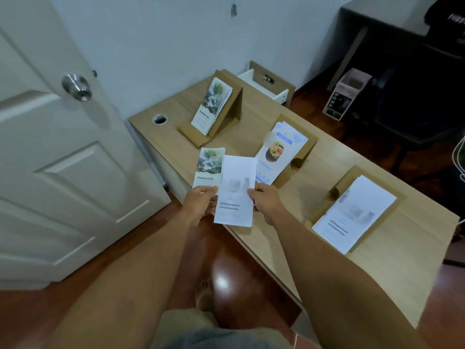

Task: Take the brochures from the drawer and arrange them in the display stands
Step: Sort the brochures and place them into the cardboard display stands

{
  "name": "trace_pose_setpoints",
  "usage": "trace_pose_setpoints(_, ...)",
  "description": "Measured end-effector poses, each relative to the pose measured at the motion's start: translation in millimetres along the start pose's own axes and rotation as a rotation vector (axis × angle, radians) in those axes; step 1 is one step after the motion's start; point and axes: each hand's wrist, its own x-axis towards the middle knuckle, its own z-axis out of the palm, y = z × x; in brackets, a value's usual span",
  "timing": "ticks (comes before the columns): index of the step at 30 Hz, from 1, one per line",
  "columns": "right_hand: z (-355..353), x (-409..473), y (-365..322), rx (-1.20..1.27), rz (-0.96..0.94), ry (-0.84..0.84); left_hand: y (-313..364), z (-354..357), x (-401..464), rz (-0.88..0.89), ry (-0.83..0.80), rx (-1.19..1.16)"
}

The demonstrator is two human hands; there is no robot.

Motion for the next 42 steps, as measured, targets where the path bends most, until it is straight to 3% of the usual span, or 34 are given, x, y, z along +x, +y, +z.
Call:
trace_pose_setpoints(3,18.6,19.0,-16.7,-0.024,-0.003,0.063,18.5,-27.6,37.9,0.000,0.090,0.031)
trace_pose_setpoints(9,51.2,54.7,-23.9,-0.030,0.039,0.115,33.8,-60.5,96.7,0.041,0.259,0.348)
trace_pose_setpoints(16,70.7,86.4,-18.8,-0.058,0.117,0.111,26.5,-64.9,139.4,-0.067,0.223,0.443)
trace_pose_setpoints(21,78.1,97.9,-16.5,-0.073,0.129,0.100,-13.7,-83.1,194.2,-0.159,0.122,0.355)
trace_pose_setpoints(25,83.6,103.6,-16.5,-0.099,0.147,0.088,14.0,-80.8,154.7,-0.173,0.077,0.316)
trace_pose_setpoints(33,101.2,96.1,-22.9,-0.090,0.188,-0.020,8.1,-116.0,137.5,-0.226,-0.215,0.131)
trace_pose_setpoints(42,119.6,82.0,-28.2,0.017,0.193,0.039,19.4,-119.8,111.4,-0.210,-0.384,0.059)
